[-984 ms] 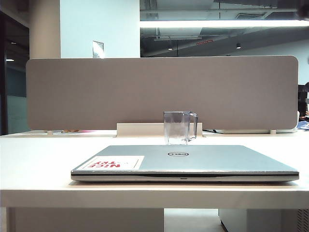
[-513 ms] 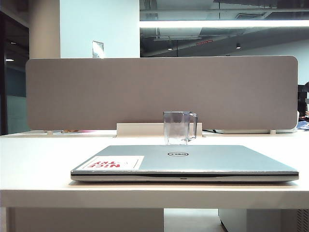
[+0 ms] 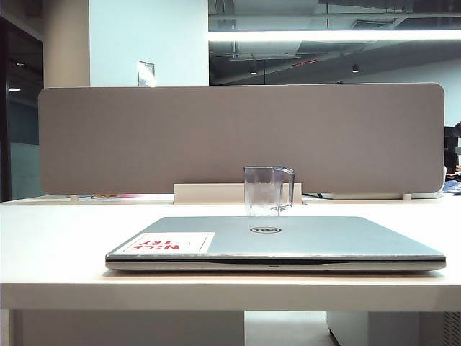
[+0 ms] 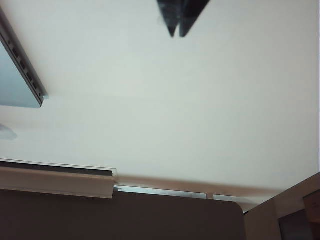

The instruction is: Pick up the water cup and place it on the side of the laptop away from you.

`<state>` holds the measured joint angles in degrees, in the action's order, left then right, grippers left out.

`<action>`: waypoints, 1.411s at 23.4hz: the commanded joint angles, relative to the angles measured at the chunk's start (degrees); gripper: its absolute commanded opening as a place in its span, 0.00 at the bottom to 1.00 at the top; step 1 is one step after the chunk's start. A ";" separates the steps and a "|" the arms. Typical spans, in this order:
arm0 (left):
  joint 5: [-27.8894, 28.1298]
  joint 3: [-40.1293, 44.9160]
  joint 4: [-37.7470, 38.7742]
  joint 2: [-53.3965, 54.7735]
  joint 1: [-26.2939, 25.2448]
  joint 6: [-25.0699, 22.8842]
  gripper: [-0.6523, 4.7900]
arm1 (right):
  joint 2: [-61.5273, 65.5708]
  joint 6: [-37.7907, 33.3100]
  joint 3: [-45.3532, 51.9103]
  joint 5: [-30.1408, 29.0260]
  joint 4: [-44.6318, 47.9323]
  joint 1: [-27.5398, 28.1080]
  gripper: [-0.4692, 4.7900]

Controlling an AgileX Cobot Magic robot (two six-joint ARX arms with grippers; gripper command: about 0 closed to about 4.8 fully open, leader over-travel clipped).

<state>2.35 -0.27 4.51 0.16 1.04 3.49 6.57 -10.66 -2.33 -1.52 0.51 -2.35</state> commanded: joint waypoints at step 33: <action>-0.04 -0.22 -0.70 0.07 0.04 -0.02 0.11 | -6.58 9.40 2.29 -0.13 -8.09 4.13 0.08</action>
<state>2.35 -0.27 4.51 0.16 1.04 3.49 0.08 -1.43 -0.38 -1.61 -7.64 1.85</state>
